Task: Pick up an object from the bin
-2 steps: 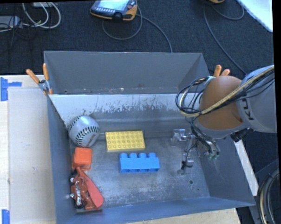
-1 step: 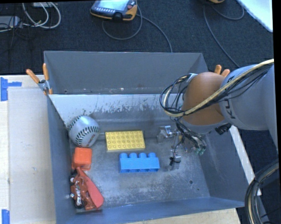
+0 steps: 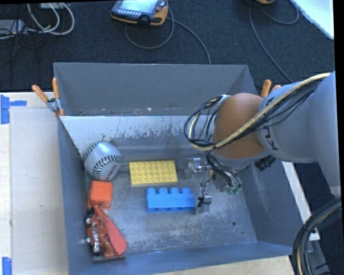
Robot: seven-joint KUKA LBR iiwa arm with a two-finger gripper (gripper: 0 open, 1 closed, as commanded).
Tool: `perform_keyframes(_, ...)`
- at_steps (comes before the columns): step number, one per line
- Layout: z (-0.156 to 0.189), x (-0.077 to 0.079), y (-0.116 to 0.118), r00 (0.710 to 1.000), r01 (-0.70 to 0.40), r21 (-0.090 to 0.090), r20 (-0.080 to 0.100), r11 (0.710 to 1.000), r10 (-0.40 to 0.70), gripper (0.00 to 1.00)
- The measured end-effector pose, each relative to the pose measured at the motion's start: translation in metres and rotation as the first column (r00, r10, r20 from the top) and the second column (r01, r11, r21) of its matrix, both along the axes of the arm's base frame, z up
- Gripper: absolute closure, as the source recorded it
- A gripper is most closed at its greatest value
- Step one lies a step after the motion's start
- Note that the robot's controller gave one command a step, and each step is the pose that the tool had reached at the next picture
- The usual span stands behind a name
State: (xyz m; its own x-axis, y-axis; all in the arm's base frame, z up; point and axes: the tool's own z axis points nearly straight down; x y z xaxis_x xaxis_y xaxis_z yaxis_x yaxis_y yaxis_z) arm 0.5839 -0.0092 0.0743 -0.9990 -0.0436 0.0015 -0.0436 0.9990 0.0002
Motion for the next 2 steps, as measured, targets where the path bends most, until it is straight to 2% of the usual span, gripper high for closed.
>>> perform_keyframes(1, -0.002, -0.027, 0.026, 0.990, 0.141, 0.001, -0.002, 0.990, -0.141, 0.00)
perform_keyframes(2, -0.005, -0.032, 0.063, 0.995, 0.104, 0.000, -0.002, 0.995, -0.104, 1.00)
